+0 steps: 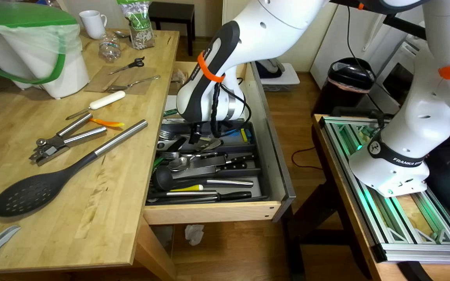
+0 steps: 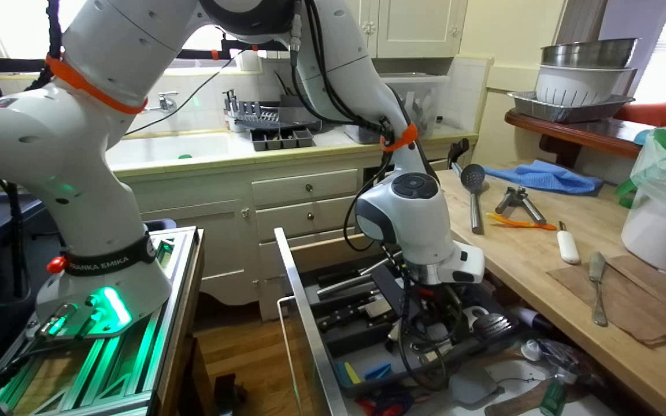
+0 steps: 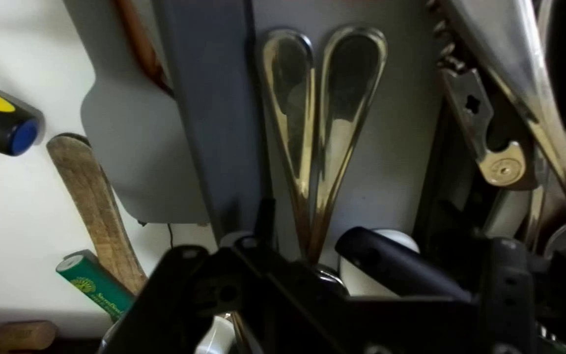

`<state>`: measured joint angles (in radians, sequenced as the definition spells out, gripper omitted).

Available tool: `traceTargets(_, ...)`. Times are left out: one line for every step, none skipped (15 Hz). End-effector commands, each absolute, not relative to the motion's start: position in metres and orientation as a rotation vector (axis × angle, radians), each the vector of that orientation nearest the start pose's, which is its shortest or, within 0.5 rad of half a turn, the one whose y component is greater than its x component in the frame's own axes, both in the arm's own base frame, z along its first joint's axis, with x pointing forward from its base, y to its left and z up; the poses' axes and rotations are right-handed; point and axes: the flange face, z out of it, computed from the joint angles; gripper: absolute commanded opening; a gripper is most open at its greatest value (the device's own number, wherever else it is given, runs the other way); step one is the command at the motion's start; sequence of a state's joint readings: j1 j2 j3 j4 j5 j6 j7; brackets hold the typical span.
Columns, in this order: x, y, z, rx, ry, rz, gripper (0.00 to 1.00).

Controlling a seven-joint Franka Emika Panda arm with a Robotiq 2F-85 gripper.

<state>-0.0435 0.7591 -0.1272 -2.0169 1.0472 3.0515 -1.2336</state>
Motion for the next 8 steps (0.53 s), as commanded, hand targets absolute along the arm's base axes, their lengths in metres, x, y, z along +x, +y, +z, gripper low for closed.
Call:
traceTargets(0.5505, -0.1673, 0.0977, -3.132, -0.085, -0.49, 0.82)
traceTargets(0.5519, -0.1678, 0.0978, -3.129, -0.084, -0.497, 0.82)
traceTargets(0.5534, -0.1674, 0.0979, -3.125, -0.085, -0.505, 0.78)
traceTargets(0.5546, -0.1674, 0.0979, -3.125, -0.085, -0.514, 0.7)
traceTargets(0.5558, -0.167, 0.0968, -3.121, -0.084, -0.517, 0.64)
traceTargets(0.5575, -0.1669, 0.0963, -3.12, -0.089, -0.526, 0.58)
traceTargets(0.5585, -0.1671, 0.0948, -3.117, -0.083, -0.529, 0.53)
traceTargets(0.5592, -0.1679, 0.0926, -3.115, -0.075, -0.531, 0.51)
